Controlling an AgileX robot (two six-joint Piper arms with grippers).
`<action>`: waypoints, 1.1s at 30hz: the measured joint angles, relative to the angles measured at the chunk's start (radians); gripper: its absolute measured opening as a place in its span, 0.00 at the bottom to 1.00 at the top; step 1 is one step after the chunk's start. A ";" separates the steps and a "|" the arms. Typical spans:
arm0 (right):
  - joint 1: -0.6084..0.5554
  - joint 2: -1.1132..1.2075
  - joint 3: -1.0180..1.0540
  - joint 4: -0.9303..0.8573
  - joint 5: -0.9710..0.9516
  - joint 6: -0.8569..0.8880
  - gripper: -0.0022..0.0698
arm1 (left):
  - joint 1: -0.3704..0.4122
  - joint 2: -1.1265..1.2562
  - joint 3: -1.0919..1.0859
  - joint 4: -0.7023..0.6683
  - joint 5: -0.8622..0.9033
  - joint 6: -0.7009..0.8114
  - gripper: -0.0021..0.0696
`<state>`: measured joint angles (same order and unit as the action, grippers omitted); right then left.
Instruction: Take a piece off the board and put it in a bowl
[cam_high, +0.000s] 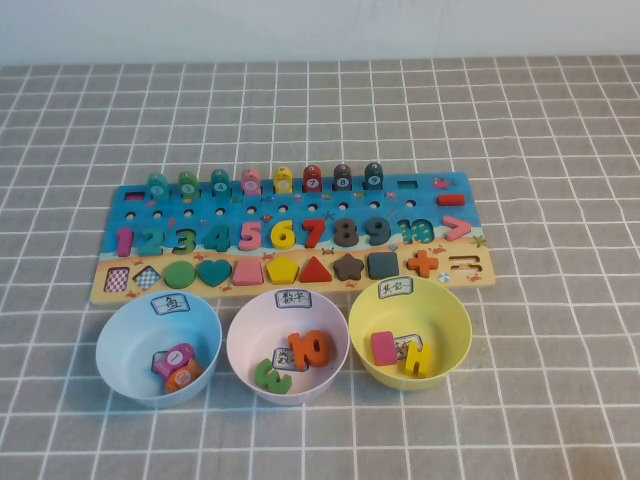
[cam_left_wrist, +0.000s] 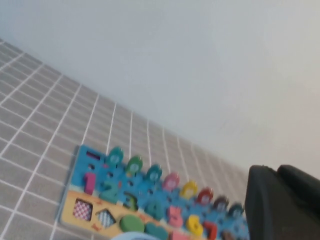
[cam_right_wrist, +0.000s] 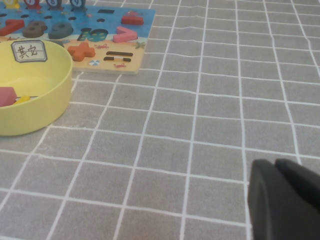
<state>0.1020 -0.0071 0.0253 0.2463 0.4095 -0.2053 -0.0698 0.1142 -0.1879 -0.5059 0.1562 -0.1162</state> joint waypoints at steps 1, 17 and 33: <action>0.000 0.000 0.000 0.000 0.000 0.000 0.01 | 0.000 0.051 -0.051 0.024 0.046 0.007 0.03; 0.000 0.000 0.000 0.000 0.000 0.000 0.01 | 0.000 0.909 -0.854 0.324 0.842 0.238 0.03; 0.000 0.000 0.000 0.000 0.000 0.000 0.01 | 0.000 1.523 -1.447 0.411 1.074 1.053 0.03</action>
<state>0.1020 -0.0071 0.0253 0.2463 0.4095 -0.2053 -0.0698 1.6368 -1.6345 -0.0952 1.2305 0.9367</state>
